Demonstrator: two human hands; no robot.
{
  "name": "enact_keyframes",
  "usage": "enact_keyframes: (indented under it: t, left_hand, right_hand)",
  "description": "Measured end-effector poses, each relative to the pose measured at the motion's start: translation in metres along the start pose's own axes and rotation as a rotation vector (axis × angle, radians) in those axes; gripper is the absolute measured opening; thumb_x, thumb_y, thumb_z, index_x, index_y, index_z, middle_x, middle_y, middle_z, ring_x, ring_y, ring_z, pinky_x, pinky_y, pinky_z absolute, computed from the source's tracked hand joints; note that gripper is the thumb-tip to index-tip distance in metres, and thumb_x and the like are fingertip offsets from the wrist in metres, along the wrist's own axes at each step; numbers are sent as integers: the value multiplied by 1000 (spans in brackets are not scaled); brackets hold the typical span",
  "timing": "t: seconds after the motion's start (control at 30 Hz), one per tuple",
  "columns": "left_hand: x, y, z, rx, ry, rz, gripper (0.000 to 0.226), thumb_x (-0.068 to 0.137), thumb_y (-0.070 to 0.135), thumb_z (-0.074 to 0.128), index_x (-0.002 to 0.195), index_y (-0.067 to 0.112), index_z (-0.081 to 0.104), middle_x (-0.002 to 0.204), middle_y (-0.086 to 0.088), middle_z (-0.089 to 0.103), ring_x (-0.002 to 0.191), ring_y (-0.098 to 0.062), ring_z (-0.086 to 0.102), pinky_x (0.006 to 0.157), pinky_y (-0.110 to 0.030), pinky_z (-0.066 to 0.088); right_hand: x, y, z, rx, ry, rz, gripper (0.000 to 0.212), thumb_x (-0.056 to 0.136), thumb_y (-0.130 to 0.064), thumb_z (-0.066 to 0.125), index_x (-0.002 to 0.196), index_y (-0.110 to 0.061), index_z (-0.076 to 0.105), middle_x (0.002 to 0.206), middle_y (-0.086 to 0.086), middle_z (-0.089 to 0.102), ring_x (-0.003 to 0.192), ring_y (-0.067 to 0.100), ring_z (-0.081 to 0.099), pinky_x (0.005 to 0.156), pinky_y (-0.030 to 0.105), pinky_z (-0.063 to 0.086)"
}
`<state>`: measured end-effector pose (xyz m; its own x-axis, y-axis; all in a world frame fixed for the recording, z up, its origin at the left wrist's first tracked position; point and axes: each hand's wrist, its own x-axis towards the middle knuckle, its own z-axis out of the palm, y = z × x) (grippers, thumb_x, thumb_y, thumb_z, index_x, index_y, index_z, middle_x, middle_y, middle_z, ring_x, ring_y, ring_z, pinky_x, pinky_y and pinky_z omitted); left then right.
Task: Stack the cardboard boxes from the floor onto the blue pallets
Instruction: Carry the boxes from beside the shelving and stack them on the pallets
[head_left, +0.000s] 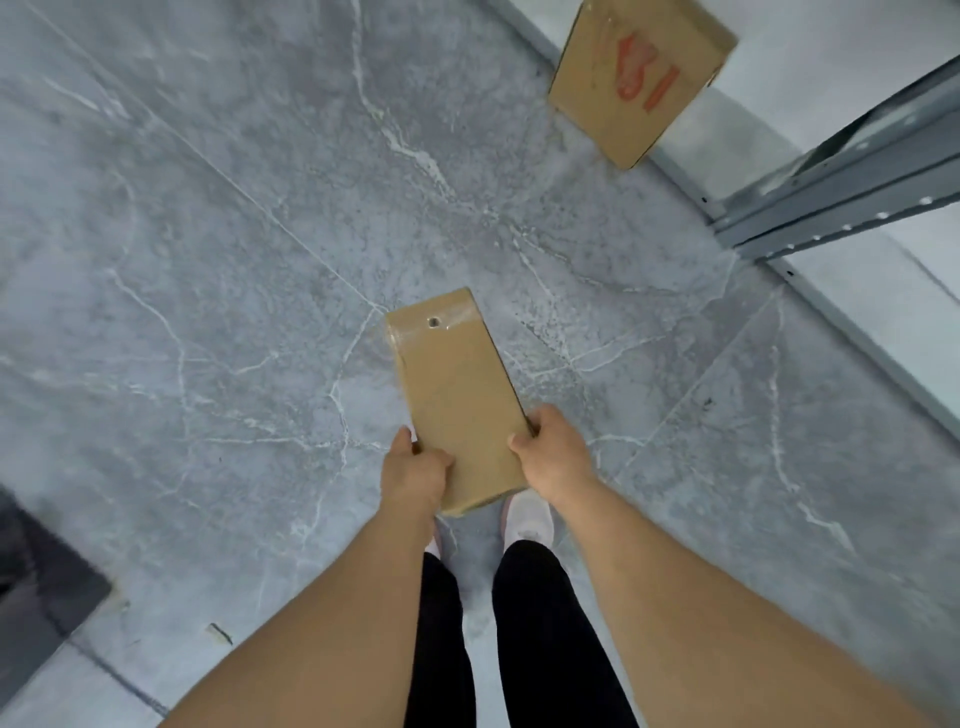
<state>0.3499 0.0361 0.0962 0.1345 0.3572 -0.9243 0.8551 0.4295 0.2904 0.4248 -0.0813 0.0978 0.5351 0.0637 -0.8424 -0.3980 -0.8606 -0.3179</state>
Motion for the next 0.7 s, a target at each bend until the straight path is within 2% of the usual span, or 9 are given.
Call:
enact_keyframes:
  t: [0.07, 0.13, 0.27, 0.33, 0.43, 0.5, 0.6, 0.7]
  left_hand:
    - [-40, 11, -3, 53, -29, 34, 47, 86, 1, 50, 131, 13, 47, 118, -4, 58, 102, -25, 56, 94, -41, 47]
    - [-79, 21, -7, 94, -68, 95, 43, 87, 1, 49, 127, 15, 51, 112, -3, 60, 99, -23, 56, 93, -40, 48]
    - [-154, 41, -16, 197, -139, 243, 52, 92, 8, 45, 140, 26, 37, 115, 0, 55, 96, -18, 54, 75, -27, 46]
    - [-188, 49, -21, 252, -173, 295, 57, 93, 11, 44, 144, 31, 29, 125, 0, 53, 98, -17, 52, 78, -27, 44]
    - [-235, 54, -29, 315, -231, 386, 57, 95, 13, 43, 146, 31, 25, 135, 3, 47, 103, -14, 48, 86, -26, 39]
    - [-264, 53, -33, 339, -273, 465, 56, 95, 10, 42, 145, 31, 29, 132, 4, 50, 105, -14, 49, 86, -26, 39]
    - [-305, 46, -37, 407, -342, 574, 53, 94, 10, 42, 142, 31, 33, 125, 4, 54, 106, -16, 51, 87, -28, 41]
    - [-347, 31, -40, 474, -417, 669, 53, 94, 10, 43, 141, 31, 34, 113, 8, 52, 96, -12, 51, 78, -23, 41]
  right_hand:
    - [-34, -4, -21, 29, 30, 1, 22, 92, -21, 52, 111, -10, 51, 109, 8, 60, 88, 22, 52, 74, 28, 36]
    - [-68, -7, -41, 55, 60, -6, 24, 92, -22, 51, 113, -9, 52, 111, 8, 61, 98, 26, 57, 76, 28, 37]
    - [-139, -8, -75, 176, 121, -45, 25, 93, -19, 50, 116, -9, 52, 114, 9, 61, 100, 26, 58, 81, 31, 43]
    - [-172, -6, -86, 215, 172, -51, 26, 93, -20, 49, 117, -11, 52, 114, 8, 62, 101, 26, 58, 83, 33, 43]
    - [-220, -2, -99, 310, 249, -61, 24, 93, -19, 48, 115, -11, 53, 112, 8, 62, 94, 24, 57, 78, 31, 42]
    - [-250, 2, -105, 351, 293, -69, 22, 93, -19, 46, 114, -12, 52, 111, 7, 61, 84, 18, 53, 71, 29, 40]
    - [-296, 14, -112, 409, 397, -70, 24, 94, -19, 44, 117, -15, 51, 112, 5, 61, 82, 14, 50, 64, 27, 36]
    - [-345, 32, -110, 471, 485, -35, 29, 94, -20, 45, 123, -15, 49, 116, 5, 60, 94, 19, 55, 71, 27, 37]
